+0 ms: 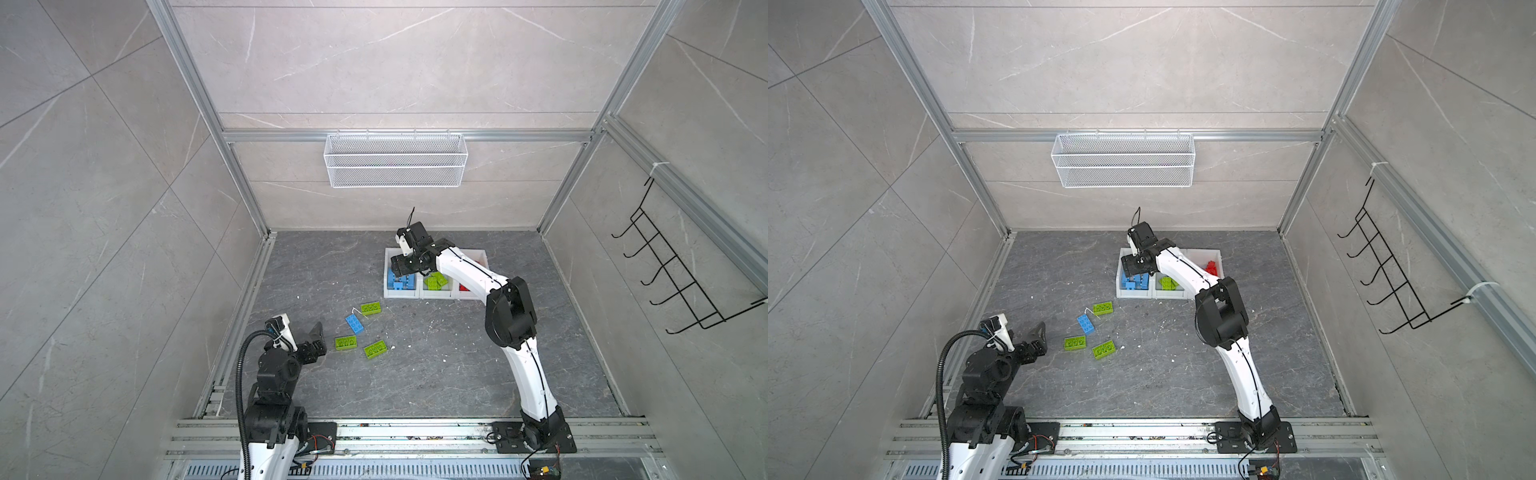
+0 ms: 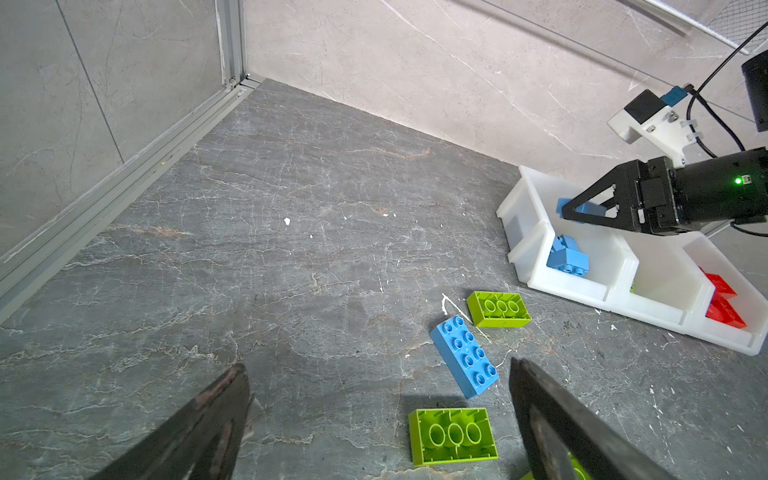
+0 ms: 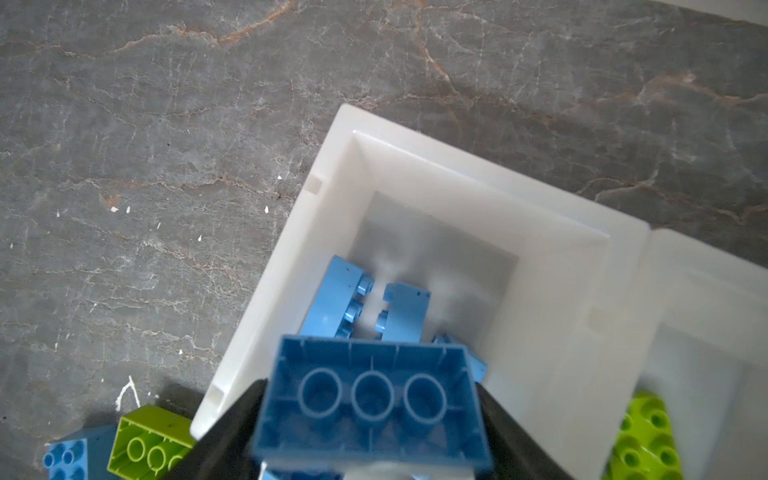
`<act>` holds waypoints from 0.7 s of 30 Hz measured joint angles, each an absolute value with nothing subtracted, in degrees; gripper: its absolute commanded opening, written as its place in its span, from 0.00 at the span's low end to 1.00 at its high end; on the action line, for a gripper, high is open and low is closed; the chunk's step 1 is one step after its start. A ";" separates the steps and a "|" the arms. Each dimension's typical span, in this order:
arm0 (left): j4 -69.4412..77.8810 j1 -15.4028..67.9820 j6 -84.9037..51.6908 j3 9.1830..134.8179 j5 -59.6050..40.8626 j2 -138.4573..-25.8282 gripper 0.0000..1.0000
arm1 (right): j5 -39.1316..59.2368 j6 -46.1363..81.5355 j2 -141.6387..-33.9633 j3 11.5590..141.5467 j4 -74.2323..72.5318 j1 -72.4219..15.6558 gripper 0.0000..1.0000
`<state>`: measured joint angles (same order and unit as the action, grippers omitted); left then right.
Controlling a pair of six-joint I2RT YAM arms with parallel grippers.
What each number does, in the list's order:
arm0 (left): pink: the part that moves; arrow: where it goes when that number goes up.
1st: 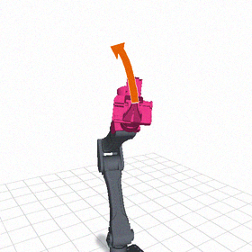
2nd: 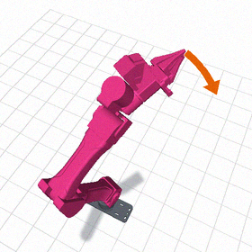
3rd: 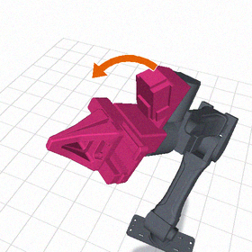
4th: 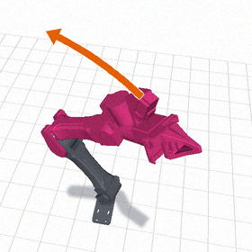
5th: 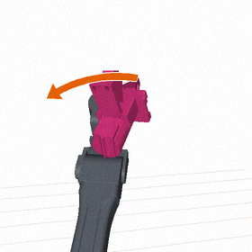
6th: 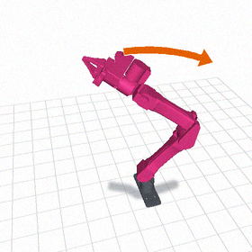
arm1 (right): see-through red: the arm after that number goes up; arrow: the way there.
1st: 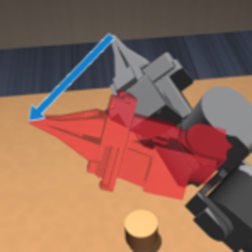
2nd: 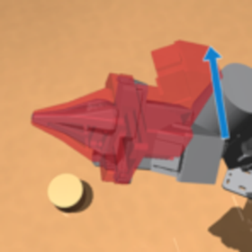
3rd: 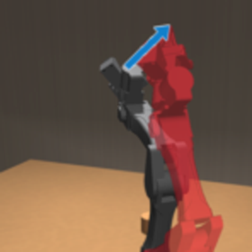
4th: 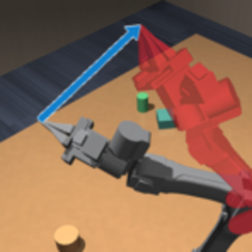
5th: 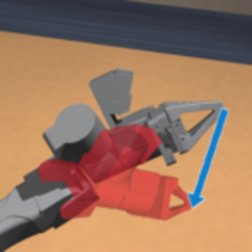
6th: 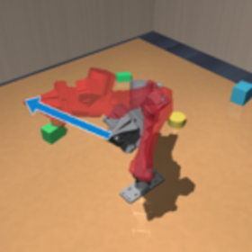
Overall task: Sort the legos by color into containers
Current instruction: 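Carry the blue brick into the nearest bin compartment and release it, then retract the right arm to rest while the left gripper reaches toward the pile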
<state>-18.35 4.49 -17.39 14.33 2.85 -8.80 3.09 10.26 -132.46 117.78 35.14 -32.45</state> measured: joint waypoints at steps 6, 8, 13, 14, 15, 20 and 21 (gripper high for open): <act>-18.26 4.49 -17.39 14.33 2.96 -10.26 1.00 | 5.08 10.44 -128.38 112.29 33.65 -32.45 0.80; -18.20 4.49 -17.39 14.33 2.96 -11.40 1.00 | 6.48 10.68 -123.48 105.86 31.20 -32.45 0.81; -17.80 4.49 -19.20 14.61 2.87 -16.40 1.00 | 9.61 11.33 -102.96 84.82 22.76 -32.47 0.81; -17.82 4.49 -20.25 15.25 2.63 -18.65 1.00 | 9.85 11.42 -98.00 80.77 20.91 -32.49 0.81; -17.85 4.51 -21.23 16.23 2.04 -21.37 1.00 | 9.87 11.55 -92.79 76.79 19.18 -32.49 0.81; -17.43 5.80 -25.93 24.56 -2.68 -39.38 1.00 | 9.69 11.25 -73.38 63.37 13.89 -32.49 0.81; -17.17 7.35 -26.72 26.35 -3.03 -42.89 1.00 | 9.61 11.05 -69.78 60.42 12.82 -32.49 0.81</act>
